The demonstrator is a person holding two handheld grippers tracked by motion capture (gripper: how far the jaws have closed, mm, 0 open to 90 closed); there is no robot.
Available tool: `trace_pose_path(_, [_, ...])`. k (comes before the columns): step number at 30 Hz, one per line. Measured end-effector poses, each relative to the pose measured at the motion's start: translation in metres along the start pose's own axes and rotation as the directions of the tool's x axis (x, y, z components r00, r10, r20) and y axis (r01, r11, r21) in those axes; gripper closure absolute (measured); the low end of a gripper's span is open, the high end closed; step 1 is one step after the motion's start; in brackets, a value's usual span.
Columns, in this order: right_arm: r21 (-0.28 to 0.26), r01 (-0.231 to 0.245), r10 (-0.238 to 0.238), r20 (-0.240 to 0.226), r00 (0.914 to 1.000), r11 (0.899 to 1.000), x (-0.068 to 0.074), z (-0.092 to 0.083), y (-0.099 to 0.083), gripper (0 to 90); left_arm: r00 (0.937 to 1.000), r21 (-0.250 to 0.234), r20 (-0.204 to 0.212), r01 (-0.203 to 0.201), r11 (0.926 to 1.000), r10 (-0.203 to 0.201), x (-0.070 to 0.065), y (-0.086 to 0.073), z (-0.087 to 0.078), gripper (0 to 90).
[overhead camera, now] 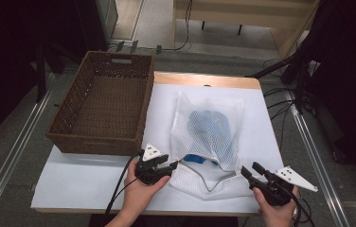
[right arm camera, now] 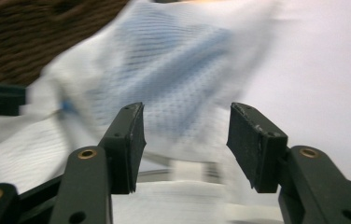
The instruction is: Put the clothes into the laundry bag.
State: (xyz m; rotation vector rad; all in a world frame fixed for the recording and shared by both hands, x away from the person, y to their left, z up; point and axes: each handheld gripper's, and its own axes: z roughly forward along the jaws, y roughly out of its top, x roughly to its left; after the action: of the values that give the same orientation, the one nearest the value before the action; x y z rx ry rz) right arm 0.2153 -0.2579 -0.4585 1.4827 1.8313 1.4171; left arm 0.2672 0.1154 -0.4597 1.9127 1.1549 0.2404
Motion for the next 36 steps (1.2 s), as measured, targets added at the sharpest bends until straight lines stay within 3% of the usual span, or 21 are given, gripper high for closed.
trace_pose_path(2, [0.011,-0.029,0.029,0.034,0.9990,1.000,-0.007,0.004,-0.001,48.6,0.9999,0.011,0.013,0.010,0.9999,-0.011,-0.002,0.000,0.005,53.8])
trace_pose_path(4, [0.039,-0.040,0.037,0.057,0.9977,0.998,-0.009,0.010,-0.003,48.2,1.0000,0.041,0.008,-0.005,0.9992,0.005,-0.005,-0.001,0.013,54.9])
trace_pose_path(7, [0.130,-0.011,-0.008,0.147,0.9891,0.991,-0.006,0.025,-0.006,50.1,0.9998,0.079,-0.008,-0.016,0.9967,0.016,-0.008,-0.005,0.021,57.1])
trace_pose_path(10, [0.179,-0.030,0.010,0.109,0.9940,0.983,-0.006,0.033,-0.008,51.3,0.9986,0.102,0.014,-0.051,0.9935,0.050,-0.010,-0.005,0.021,71.9])
trace_pose_path(13, [0.260,0.028,-0.060,0.116,0.9914,0.965,0.002,0.042,-0.010,60.6,0.9959,0.127,0.035,-0.088,0.9880,0.084,-0.010,-0.005,0.019,89.9])
trace_pose_path(14, [0.276,0.041,-0.075,0.113,0.9907,0.960,0.004,0.044,-0.010,62.5,0.9957,0.133,0.038,-0.089,0.9871,0.085,-0.009,-0.005,0.018,90.0])
trace_pose_path(16, [0.282,0.075,-0.117,0.133,0.9842,0.956,0.008,0.045,-0.011,73.5,0.9953,0.139,0.037,-0.094,0.9858,0.089,-0.007,-0.005,0.015,90.0])
trace_pose_path(18, [0.287,0.057,-0.100,0.135,0.9858,0.956,0.006,0.044,-0.009,85.3,0.9951,0.133,0.025,-0.098,0.9862,0.096,-0.005,-0.007,0.010,90.0])
trace_pose_path(20, [0.285,0.049,-0.090,0.133,0.9870,0.957,0.002,0.042,-0.009,87.8,0.9947,0.134,0.010,-0.103,0.9857,0.102,0.000,-0.010,0.003,90.0])
trace_pose_path(21, [0.283,0.048,-0.101,0.177,0.9789,0.958,-0.002,0.039,-0.008,88.6,0.9944,0.132,0.004,-0.105,0.9857,0.105,0.002,-0.011,0.001,90.0])
trace_pose_path(23, [0.280,0.041,-0.106,0.220,0.9697,0.959,-0.008,0.036,-0.007,88.8,0.9953,0.136,0.008,-0.097,0.9859,0.097,0.009,-0.014,-0.005,90.0])
trace_pose_path(26, [0.255,-0.018,-0.035,0.204,0.9784,0.967,-0.020,0.031,-0.008,88.8,0.9976,0.116,0.056,-0.047,0.9921,0.041,0.017,-0.019,-0.013,90.0])
trace_pose_path(29, [0.255,0.009,-0.066,0.215,0.9744,0.967,-0.014,0.032,-0.008,88.5,0.9988,0.070,0.031,-0.040,0.9967,0.038,0.017,-0.018,-0.017,88.9])
trace_pose_path(32, [0.229,0.010,-0.055,0.191,0.9800,0.973,-0.013,0.030,-0.007,88.3,0.9997,-0.010,0.025,-0.004,0.9999,0.004,0.017,-0.011,-0.022,76.4])
trace_pose_path(36, [0.198,0.006,-0.036,0.149,0.9883,0.980,-0.017,0.025,-0.008,88.1,0.9996,-0.045,0.020,0.019,0.9988,-0.018,0.013,-0.001,-0.016,64.0])
